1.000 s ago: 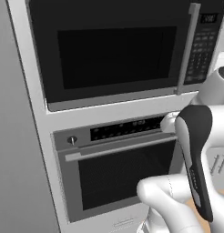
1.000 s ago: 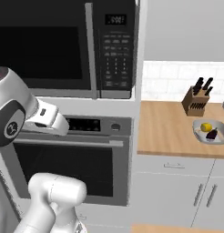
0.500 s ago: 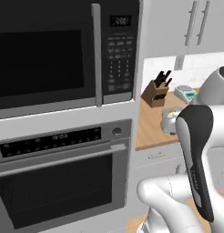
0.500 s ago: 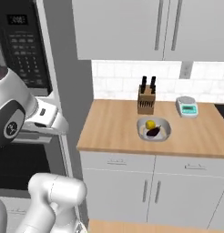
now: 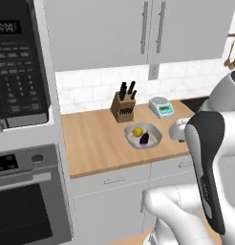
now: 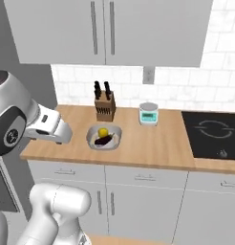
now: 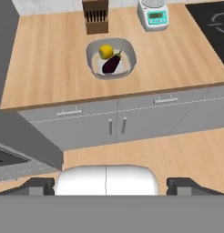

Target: Take the meat container that has the fish and place it on the second highest rack of the freezer. Then take the vegetable container that has the lemon and eggplant and place it on the highest rack of the freezer.

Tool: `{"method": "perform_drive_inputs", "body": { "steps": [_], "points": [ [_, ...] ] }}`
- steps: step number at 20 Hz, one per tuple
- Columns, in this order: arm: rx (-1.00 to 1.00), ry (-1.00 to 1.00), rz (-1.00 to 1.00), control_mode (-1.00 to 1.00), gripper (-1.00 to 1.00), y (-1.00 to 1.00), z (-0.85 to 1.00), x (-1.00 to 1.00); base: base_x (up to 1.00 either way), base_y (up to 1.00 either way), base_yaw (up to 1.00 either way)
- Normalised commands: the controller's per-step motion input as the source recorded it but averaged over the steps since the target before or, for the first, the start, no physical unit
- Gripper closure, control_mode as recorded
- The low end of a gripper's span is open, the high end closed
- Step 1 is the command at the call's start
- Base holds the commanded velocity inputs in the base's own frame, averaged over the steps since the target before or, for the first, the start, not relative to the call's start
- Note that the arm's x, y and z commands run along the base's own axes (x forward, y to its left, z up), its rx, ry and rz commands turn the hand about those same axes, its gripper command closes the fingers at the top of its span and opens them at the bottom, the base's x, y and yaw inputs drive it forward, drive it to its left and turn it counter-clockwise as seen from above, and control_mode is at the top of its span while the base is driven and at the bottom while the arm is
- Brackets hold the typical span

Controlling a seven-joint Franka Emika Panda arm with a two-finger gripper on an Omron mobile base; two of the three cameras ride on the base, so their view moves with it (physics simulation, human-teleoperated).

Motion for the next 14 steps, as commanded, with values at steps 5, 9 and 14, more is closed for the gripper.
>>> {"method": "perform_drive_inputs", "body": {
  "steps": [5,9,14],
  "points": [
    [0.00,0.00,0.00,1.00,-1.00,0.00,0.00,0.00,0.71,-0.39,0.03],
    [0.00,0.00,0.00,1.00,-1.00,0.00,0.00,0.00,0.46,-0.24,0.05],
    [0.00,0.00,0.00,1.00,-1.00,0.00,0.00,0.00,0.18,-0.04,0.08]
  ]
}}
